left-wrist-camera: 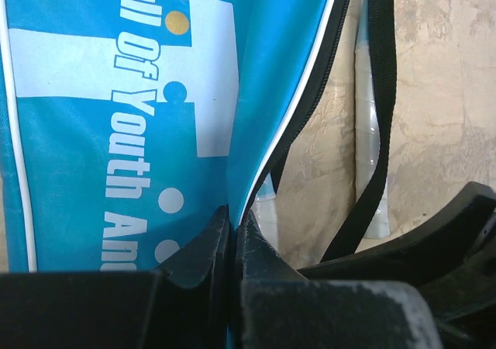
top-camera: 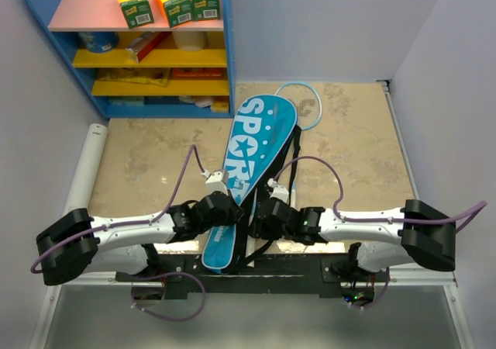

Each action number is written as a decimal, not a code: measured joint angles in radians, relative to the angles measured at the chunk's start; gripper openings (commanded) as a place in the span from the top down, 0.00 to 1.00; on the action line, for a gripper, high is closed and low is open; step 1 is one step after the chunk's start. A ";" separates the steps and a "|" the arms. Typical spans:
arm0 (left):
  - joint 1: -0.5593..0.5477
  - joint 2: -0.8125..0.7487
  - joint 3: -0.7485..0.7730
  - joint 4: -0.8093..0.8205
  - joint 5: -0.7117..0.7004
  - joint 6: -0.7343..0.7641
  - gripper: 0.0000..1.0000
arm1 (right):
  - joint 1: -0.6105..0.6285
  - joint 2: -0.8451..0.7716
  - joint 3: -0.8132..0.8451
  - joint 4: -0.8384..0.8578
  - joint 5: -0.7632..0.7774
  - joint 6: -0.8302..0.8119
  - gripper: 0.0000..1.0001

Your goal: Pack up the badminton gear

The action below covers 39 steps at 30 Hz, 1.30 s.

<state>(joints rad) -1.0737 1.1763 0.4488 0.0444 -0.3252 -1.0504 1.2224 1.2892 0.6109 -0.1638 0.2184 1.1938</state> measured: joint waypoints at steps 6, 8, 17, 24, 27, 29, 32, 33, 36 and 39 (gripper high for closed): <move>0.000 0.003 0.000 0.001 0.000 0.000 1.00 | 0.013 0.060 -0.013 0.013 0.000 0.015 0.58; 0.000 0.003 0.000 0.001 0.001 0.000 1.00 | 0.014 0.067 -0.025 0.021 0.000 0.021 0.58; 0.000 0.004 0.000 0.000 0.001 0.007 1.00 | 0.015 0.116 -0.064 0.161 -0.012 0.058 0.61; 0.000 0.010 0.000 -0.001 0.000 0.015 1.00 | 0.017 0.122 -0.096 0.231 -0.019 0.106 0.92; 0.000 0.013 0.000 -0.001 0.001 0.015 1.00 | 0.019 0.113 -0.096 0.217 -0.015 0.108 0.96; 0.000 0.016 0.000 0.002 0.002 0.014 1.00 | 0.021 0.100 -0.095 0.194 -0.006 0.106 0.98; 0.000 0.019 -0.002 0.011 0.007 0.014 1.00 | 0.023 0.078 -0.085 0.151 0.000 0.103 0.99; 0.000 0.021 -0.003 0.016 0.009 0.014 1.00 | 0.023 0.076 -0.077 0.141 0.001 0.101 1.00; 0.000 0.024 -0.010 0.026 0.011 0.013 1.00 | 0.023 0.077 -0.050 0.115 0.002 0.101 1.00; 0.000 0.024 -0.026 0.047 0.011 0.011 1.00 | 0.023 0.082 -0.026 0.100 0.004 0.101 1.00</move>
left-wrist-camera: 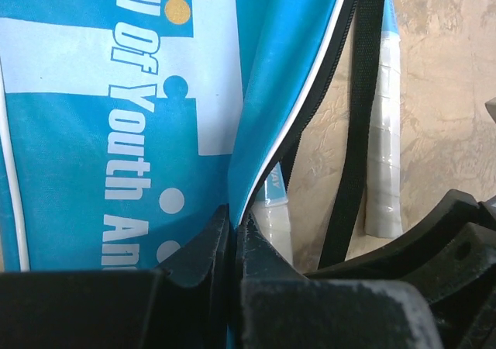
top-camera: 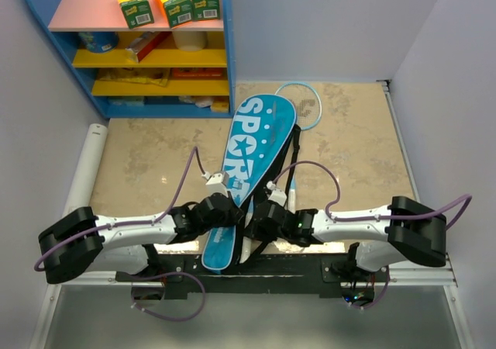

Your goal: Pack up the badminton gear

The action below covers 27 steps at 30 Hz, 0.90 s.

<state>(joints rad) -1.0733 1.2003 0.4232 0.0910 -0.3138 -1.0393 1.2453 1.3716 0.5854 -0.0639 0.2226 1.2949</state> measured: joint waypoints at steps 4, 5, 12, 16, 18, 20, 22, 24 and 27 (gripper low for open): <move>0.000 0.000 -0.020 0.023 -0.002 -0.015 1.00 | 0.000 0.033 0.039 -0.011 0.001 0.000 1.00; -0.001 0.000 -0.024 0.027 -0.003 -0.017 1.00 | 0.000 0.041 0.045 -0.012 0.000 0.000 1.00; -0.019 0.006 -0.030 0.032 -0.030 -0.049 1.00 | 0.005 0.117 0.096 -0.027 0.007 0.010 1.00; -0.022 0.006 -0.039 0.034 -0.041 -0.076 1.00 | 0.005 0.150 0.095 0.017 0.007 0.030 1.00; -0.022 0.000 -0.048 0.034 -0.048 -0.090 1.00 | 0.006 0.161 0.082 0.059 0.006 0.040 1.00; -0.022 -0.013 -0.056 0.034 -0.052 -0.105 1.00 | 0.007 0.158 0.047 0.129 0.004 0.050 1.00; -0.022 -0.029 -0.058 0.030 -0.051 -0.118 1.00 | 0.008 0.150 0.004 0.208 0.003 0.057 1.00; -0.022 -0.044 -0.058 0.024 -0.048 -0.129 1.00 | 0.010 0.143 -0.037 0.284 0.003 0.060 1.00; -0.022 -0.063 -0.056 0.011 -0.039 -0.137 1.00 | 0.011 0.140 -0.085 0.385 0.000 0.059 1.00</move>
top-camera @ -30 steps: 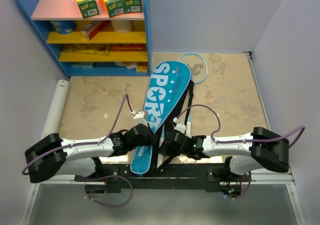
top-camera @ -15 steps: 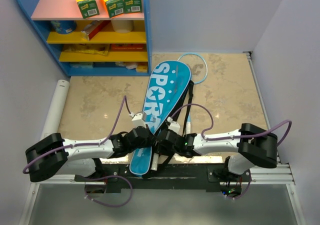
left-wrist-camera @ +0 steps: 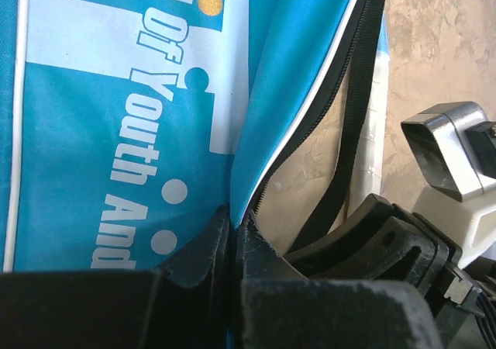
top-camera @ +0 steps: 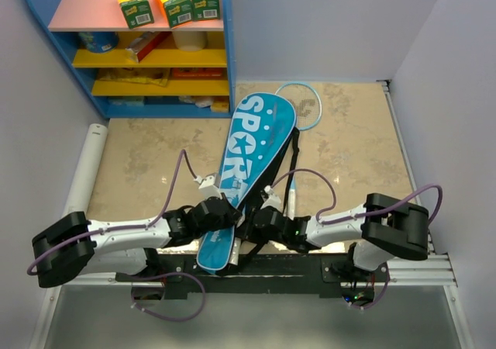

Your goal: Pack up the badminton gear

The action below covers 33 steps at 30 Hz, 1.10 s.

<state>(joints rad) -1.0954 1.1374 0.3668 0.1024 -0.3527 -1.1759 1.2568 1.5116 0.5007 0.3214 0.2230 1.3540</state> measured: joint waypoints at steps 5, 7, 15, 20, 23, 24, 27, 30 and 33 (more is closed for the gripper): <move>0.000 -0.005 0.026 -0.034 0.020 -0.017 1.00 | 0.001 -0.041 -0.080 0.111 -0.005 0.000 1.00; -0.001 -0.006 0.038 -0.040 0.030 -0.020 1.00 | 0.001 -0.099 -0.104 0.103 -0.003 -0.001 1.00; -0.006 -0.027 0.064 -0.041 0.031 -0.037 1.00 | 0.000 -0.284 -0.095 -0.096 0.040 -0.016 1.00; -0.006 -0.003 0.063 -0.054 0.021 -0.043 1.00 | 0.000 -0.206 -0.091 -0.042 0.041 -0.005 1.00; -0.006 0.017 0.063 -0.051 0.013 -0.048 1.00 | 0.000 -0.130 -0.106 0.064 0.045 0.001 1.00; -0.006 0.024 0.062 -0.049 0.011 -0.053 1.00 | 0.000 -0.106 -0.113 0.100 0.048 0.001 1.00; -0.007 0.035 0.061 -0.044 0.008 -0.063 1.00 | 0.000 -0.061 -0.131 0.189 0.049 -0.003 1.00; -0.011 0.032 0.061 -0.039 0.000 -0.065 1.00 | -0.002 -0.057 -0.142 0.235 0.048 -0.021 1.00; -0.018 0.014 0.061 -0.038 -0.012 -0.067 1.00 | -0.007 -0.056 -0.144 0.268 0.046 -0.046 1.00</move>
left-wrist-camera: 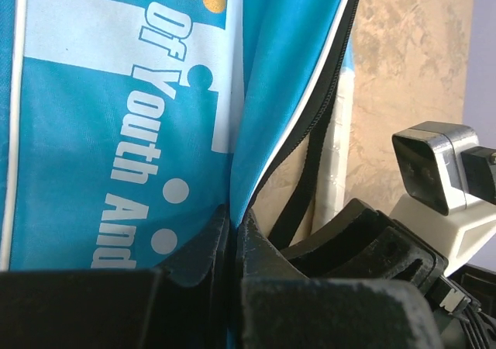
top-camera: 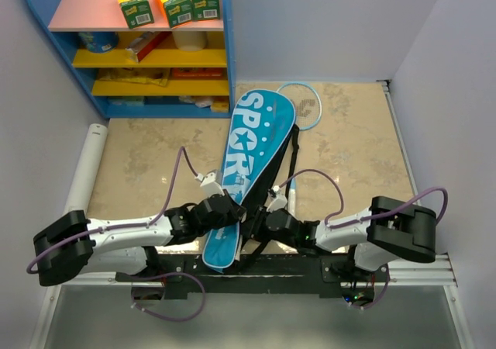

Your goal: Pack up the badminton gear

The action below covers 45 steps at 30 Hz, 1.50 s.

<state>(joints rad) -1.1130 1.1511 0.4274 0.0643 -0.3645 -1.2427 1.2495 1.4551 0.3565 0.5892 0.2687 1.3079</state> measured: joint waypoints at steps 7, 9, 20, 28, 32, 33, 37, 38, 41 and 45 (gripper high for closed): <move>-0.003 -0.034 0.000 0.004 -0.018 -0.003 1.00 | -0.011 0.066 -0.070 0.261 -0.010 -0.054 1.00; -0.003 -0.045 0.000 0.002 -0.026 -0.003 1.00 | -0.016 0.108 -0.071 0.330 -0.017 -0.063 1.00; -0.006 -0.068 0.028 -0.045 -0.041 0.005 1.00 | -0.040 0.257 -0.059 0.558 -0.071 -0.120 1.00; -0.006 -0.080 0.029 -0.096 -0.066 0.015 1.00 | -0.055 0.378 0.023 0.593 -0.123 -0.146 1.00; -0.001 -0.097 0.029 -0.136 -0.105 0.047 1.00 | -0.079 0.451 0.073 0.634 -0.173 -0.148 1.00; 0.002 -0.103 0.029 -0.146 -0.115 0.056 1.00 | -0.087 0.465 0.088 0.638 -0.189 -0.150 1.00; 0.010 -0.140 0.035 -0.187 -0.159 0.103 1.00 | -0.104 0.485 0.135 0.637 -0.224 -0.171 0.83; 0.010 -0.148 0.040 -0.200 -0.166 0.112 1.00 | -0.106 0.485 0.143 0.636 -0.231 -0.177 0.74; 0.011 -0.162 0.047 -0.219 -0.180 0.130 1.00 | -0.112 0.485 0.155 0.626 -0.237 -0.190 0.51; 0.011 -0.171 0.053 -0.229 -0.186 0.145 1.00 | -0.124 0.476 0.151 0.595 -0.241 -0.221 0.44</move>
<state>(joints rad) -1.1015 0.9806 0.4808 -0.1650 -0.5507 -1.0977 1.1255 1.9316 0.5079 1.1839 0.0277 1.0866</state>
